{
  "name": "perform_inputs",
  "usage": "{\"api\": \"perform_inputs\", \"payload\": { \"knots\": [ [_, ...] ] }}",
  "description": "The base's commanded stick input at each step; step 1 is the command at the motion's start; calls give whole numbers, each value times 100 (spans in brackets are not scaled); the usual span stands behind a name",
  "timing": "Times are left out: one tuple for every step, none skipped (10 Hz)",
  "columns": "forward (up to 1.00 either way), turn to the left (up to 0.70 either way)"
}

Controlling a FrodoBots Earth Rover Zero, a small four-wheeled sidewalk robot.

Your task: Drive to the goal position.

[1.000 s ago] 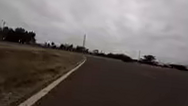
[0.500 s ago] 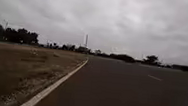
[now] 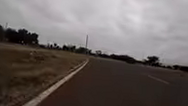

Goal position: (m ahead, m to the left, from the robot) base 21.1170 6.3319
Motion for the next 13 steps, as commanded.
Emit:
{"api": "perform_inputs", "payload": {
  "knots": [
    [100, -2],
    [100, -16],
    [100, -23],
    [100, -13],
    [100, -6],
    [100, -21],
    [100, -7],
    [100, -21],
    [100, 0],
    [100, 0],
    [100, -8],
    [100, -25],
    [100, -10]
  ]
}}
